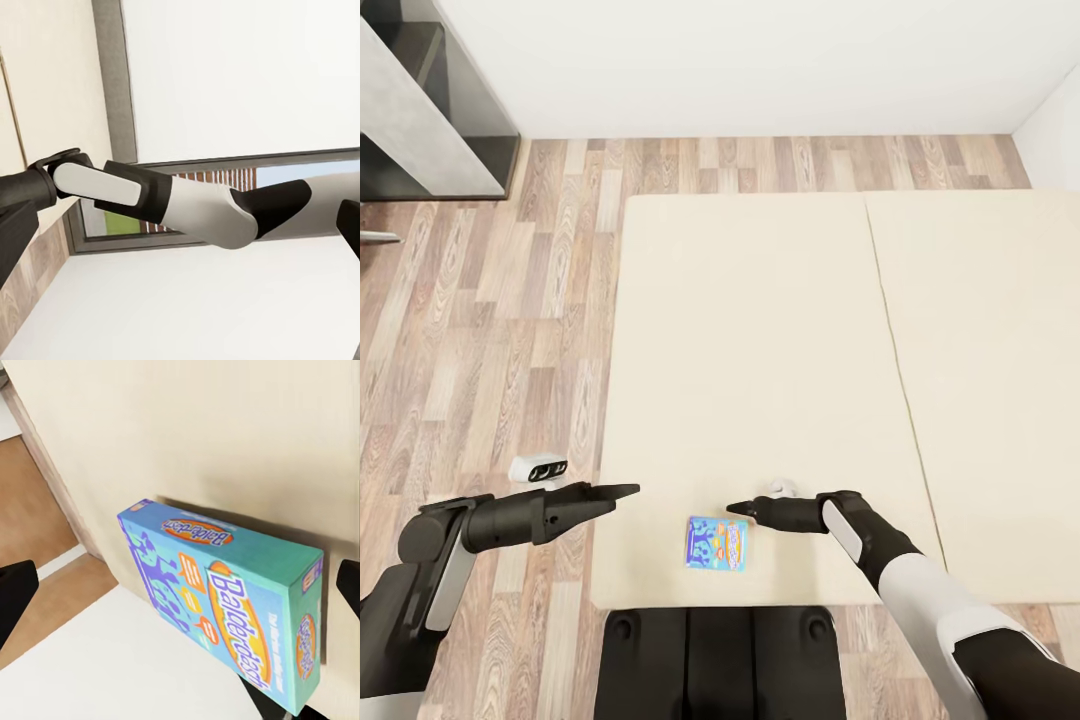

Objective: Put all the toys in the child's room - the three board games (two on the bed and one on the table), the two jigsaw puzzles on the table, and the tennis ball on the table - inside the toy box on the table in the child's room.

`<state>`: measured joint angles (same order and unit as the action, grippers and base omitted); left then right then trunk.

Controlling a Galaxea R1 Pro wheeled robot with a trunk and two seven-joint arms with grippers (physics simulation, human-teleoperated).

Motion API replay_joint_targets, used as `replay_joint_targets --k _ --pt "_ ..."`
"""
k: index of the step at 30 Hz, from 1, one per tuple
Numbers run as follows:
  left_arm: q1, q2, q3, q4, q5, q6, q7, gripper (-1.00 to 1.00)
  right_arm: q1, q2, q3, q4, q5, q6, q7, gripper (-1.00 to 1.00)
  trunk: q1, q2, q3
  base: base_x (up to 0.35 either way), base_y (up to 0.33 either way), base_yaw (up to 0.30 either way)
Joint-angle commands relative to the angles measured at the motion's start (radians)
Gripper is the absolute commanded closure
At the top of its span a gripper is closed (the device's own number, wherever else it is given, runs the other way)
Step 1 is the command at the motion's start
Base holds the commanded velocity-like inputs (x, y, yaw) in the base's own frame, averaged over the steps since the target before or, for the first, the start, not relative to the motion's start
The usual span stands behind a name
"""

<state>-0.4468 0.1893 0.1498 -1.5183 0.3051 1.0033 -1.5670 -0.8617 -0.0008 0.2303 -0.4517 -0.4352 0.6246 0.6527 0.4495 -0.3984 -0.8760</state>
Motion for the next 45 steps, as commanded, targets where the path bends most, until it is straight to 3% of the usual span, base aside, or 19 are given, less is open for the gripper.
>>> replay_joint_targets --k 1,12,45 --pt "0.000 0.000 0.000 0.000 -0.001 0.011 -0.004 -1.00 0.000 0.000 0.001 0.000 -0.002 0.005 0.001 -1.00 0.001 -0.002 -0.002 0.000 0.000 0.000" --pt "0.000 -0.001 -0.002 0.000 -0.001 0.011 -0.004 -1.00 0.000 0.000 0.000 0.001 -0.001 0.005 0.002 -1.00 0.001 -0.002 -0.018 0.000 0.000 0.000" --pt "0.000 -0.003 -0.006 0.000 -0.001 0.010 -0.004 -1.00 0.000 0.012 0.000 0.001 0.001 0.002 0.000 -1.00 0.001 -0.002 -0.030 0.000 0.000 0.000"
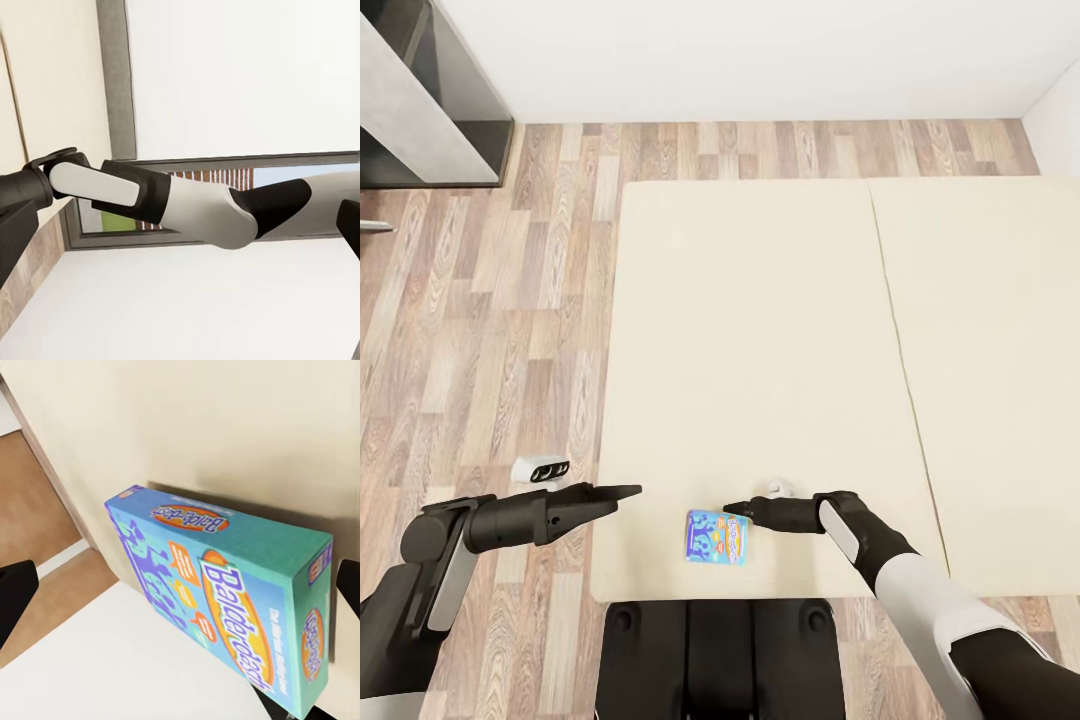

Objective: Put all the toys in the child's room - the three board games (two on the bed and one on the table), the two jigsaw puzzles on the table, and the tennis ball on the table - inside the toy box on the table in the child's room.

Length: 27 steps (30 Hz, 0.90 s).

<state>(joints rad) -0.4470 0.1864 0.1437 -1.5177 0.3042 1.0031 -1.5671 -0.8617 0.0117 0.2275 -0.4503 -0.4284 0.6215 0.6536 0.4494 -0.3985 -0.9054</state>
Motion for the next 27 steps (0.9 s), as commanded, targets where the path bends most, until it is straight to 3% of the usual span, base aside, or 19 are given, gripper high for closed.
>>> replay_joint_targets --k 1,7,20,27 --pt "0.000 0.000 0.000 0.000 0.000 0.011 -0.004 -1.00 0.000 -0.001 0.003 0.000 -0.007 0.005 -0.001 -1.00 0.001 -0.002 -0.001 0.000 0.000 0.000" --pt "0.000 0.001 0.001 0.000 0.000 0.011 -0.004 -1.00 0.000 -0.005 0.003 0.004 -0.011 0.006 0.000 -1.00 0.001 -0.002 -0.001 0.000 0.000 0.000" --pt "0.000 0.001 0.001 0.001 0.000 0.011 -0.004 -1.00 0.000 0.017 0.005 0.012 -0.009 0.005 -0.012 -1.00 0.001 -0.002 -0.001 0.000 0.000 0.000" --pt "0.000 -0.002 -0.002 0.001 0.000 0.010 -0.004 -1.00 0.000 0.034 0.003 0.013 -0.014 0.004 -0.154 -1.00 0.001 -0.002 -0.001 0.000 0.000 0.000"
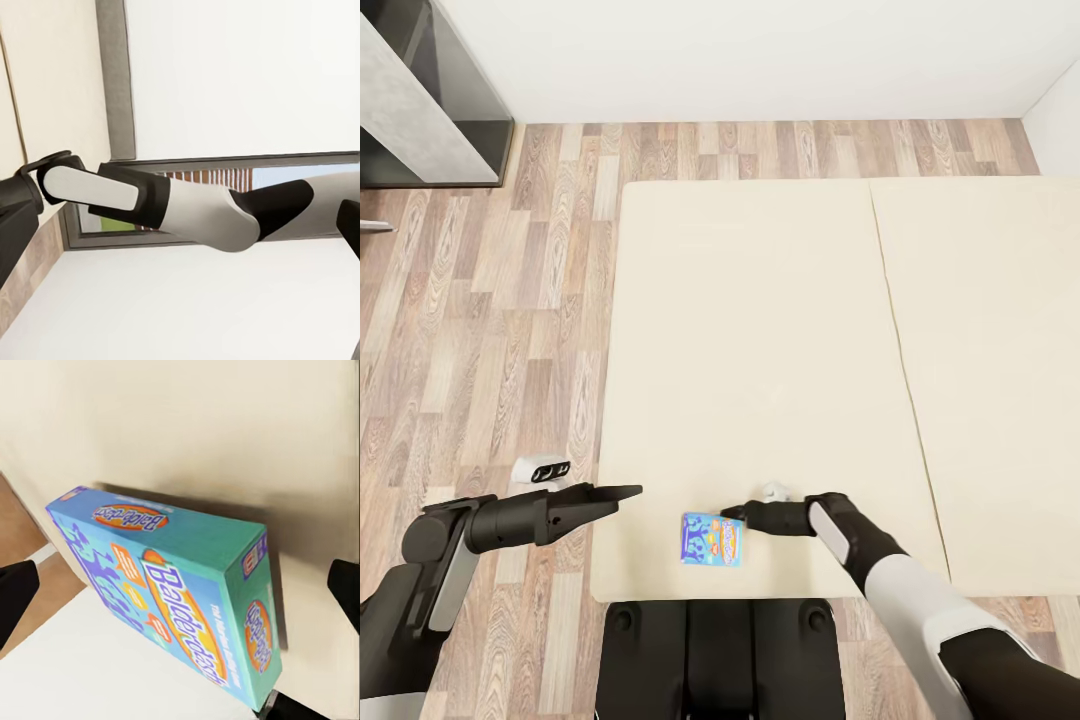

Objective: Put all the toys in the child's room - the three board games (two on the bed and one on the table), the two jigsaw puzzles on the table, and the tennis ball on the table - inside the toy box on the table in the child's room.

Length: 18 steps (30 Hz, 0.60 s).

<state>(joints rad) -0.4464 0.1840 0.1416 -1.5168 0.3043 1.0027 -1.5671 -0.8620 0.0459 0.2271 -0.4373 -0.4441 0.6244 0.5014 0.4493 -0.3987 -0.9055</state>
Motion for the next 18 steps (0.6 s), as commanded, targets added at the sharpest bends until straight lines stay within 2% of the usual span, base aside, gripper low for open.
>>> replay_joint_targets --k 1,18 --pt "0.000 0.000 0.000 0.000 -0.001 0.011 -0.004 -1.00 0.000 0.003 0.003 0.000 0.002 0.002 -0.012 -1.00 0.001 -0.001 -0.001 0.000 0.000 0.000" --pt "-0.001 0.002 0.002 0.000 -0.001 0.010 -0.004 -1.00 0.000 0.012 0.004 -0.001 -0.005 0.011 -0.025 -1.00 0.001 -0.001 -0.001 0.000 0.000 0.000"
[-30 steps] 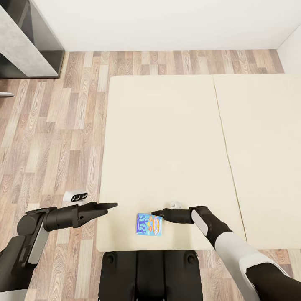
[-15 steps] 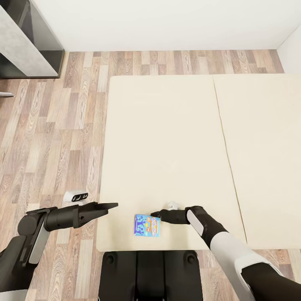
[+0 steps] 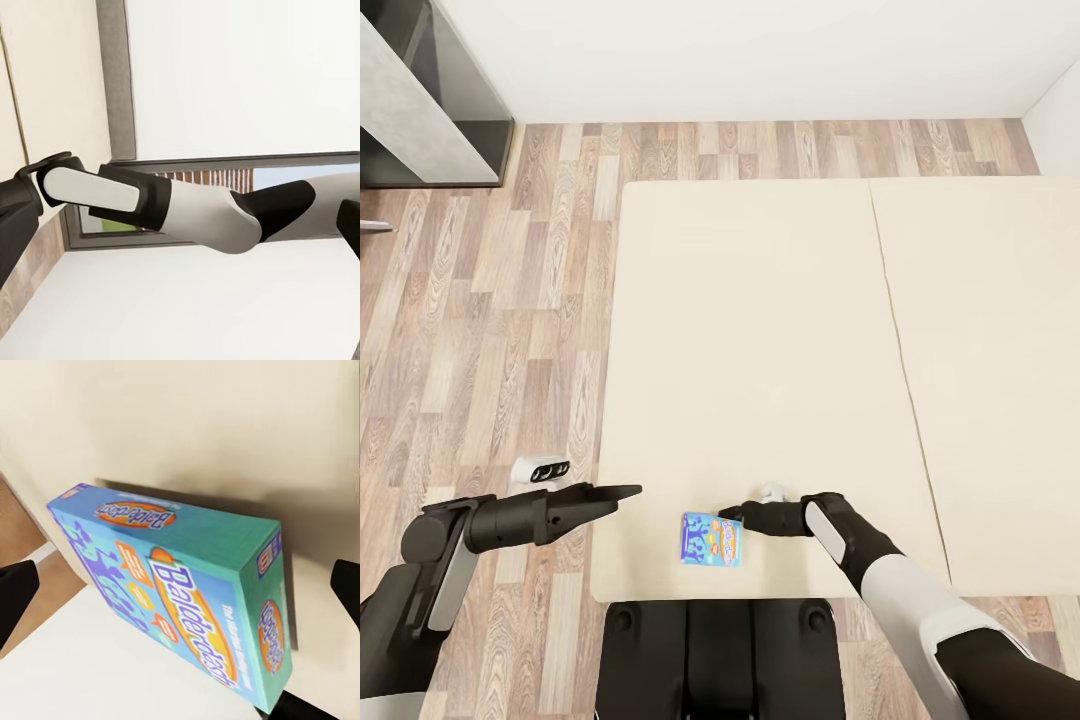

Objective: Put all the toys in the child's room - the three board games (two on the bed and one on the table), the two jigsaw puzzles on the table, and the tennis ball on the table - inside the toy box on the table in the child's room.

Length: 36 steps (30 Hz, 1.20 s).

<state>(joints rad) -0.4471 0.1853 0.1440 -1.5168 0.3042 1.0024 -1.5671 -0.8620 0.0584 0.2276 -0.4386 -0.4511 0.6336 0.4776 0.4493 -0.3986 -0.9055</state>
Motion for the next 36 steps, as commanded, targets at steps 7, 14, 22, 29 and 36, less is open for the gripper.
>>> replay_joint_targets --k 7,14,22,29,36 --pt "-0.001 0.002 0.002 0.000 0.000 0.010 -0.004 -1.00 0.000 0.001 0.004 -0.001 0.002 0.004 0.003 -1.00 0.001 -0.001 -0.001 0.000 0.000 0.000" --pt "0.000 0.002 0.003 0.000 0.000 0.011 -0.004 -1.00 0.000 0.010 0.004 -0.002 0.004 0.004 0.075 -1.00 0.001 -0.001 -0.001 0.000 0.000 0.000" --pt "0.000 0.002 0.002 0.000 0.000 0.011 -0.004 -1.00 0.000 0.014 0.004 -0.002 0.013 -0.001 0.179 -1.00 0.001 -0.001 -0.001 0.000 0.000 0.000" --pt "0.000 0.002 0.002 0.000 0.000 0.011 -0.004 -1.00 0.000 0.014 0.005 -0.003 0.014 -0.002 0.185 -1.00 0.001 -0.001 -0.001 0.000 0.000 0.000" --pt "0.000 0.002 0.000 0.000 0.000 0.011 -0.004 -1.00 0.000 0.014 0.005 -0.002 0.016 0.000 0.177 -1.00 0.001 -0.001 -0.001 0.000 0.000 0.000"
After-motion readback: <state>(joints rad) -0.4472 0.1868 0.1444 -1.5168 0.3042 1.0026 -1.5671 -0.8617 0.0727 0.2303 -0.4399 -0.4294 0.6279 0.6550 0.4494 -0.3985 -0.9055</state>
